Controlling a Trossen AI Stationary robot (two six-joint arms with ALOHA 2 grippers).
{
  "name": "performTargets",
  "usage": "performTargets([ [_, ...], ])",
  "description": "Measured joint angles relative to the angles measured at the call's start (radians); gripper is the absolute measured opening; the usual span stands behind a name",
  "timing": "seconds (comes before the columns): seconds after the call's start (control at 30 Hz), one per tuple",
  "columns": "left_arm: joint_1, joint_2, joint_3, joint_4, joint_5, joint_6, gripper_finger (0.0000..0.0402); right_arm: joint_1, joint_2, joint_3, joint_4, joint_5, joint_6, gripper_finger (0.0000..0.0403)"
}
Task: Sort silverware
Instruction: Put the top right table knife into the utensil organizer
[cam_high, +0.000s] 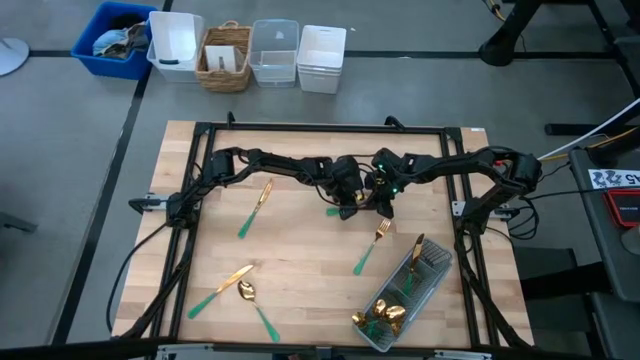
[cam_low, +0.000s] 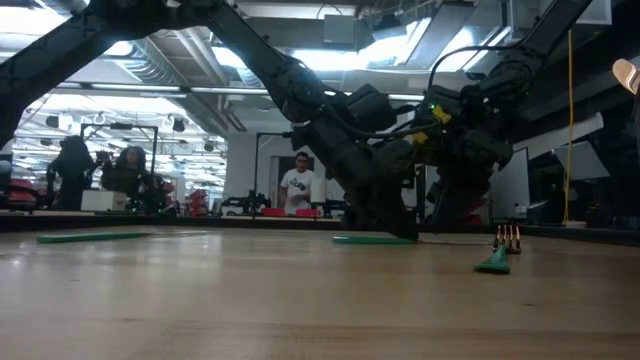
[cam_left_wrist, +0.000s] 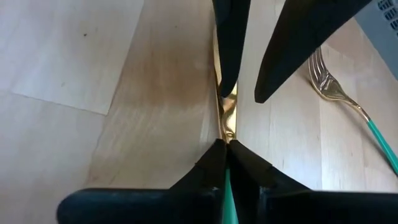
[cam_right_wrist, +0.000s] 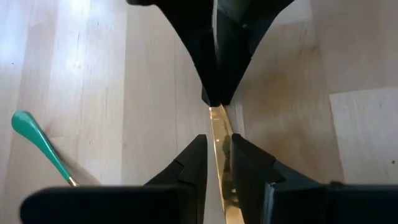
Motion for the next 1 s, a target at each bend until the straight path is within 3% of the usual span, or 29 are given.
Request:
performTargets([
  [0.6,0.005,-0.015,0.000,-0.007,0.000,0.064,0.0000,0.001,0.000,0.003,-0.006,0.000,0.000,0.0069],
  [0.8,0.015,-0.067,-0.005,-0.039,-0.034,0.120,0.0000,0.001,0.000,0.107,-0.172,0.013,-0.005,0.0069],
  [1.0,0.007,-0.088,-0.004,-0.064,-0.072,0.172,0.0000,0.000,0.000,0.209,-0.383,0.126,-0.053,0.0069],
])
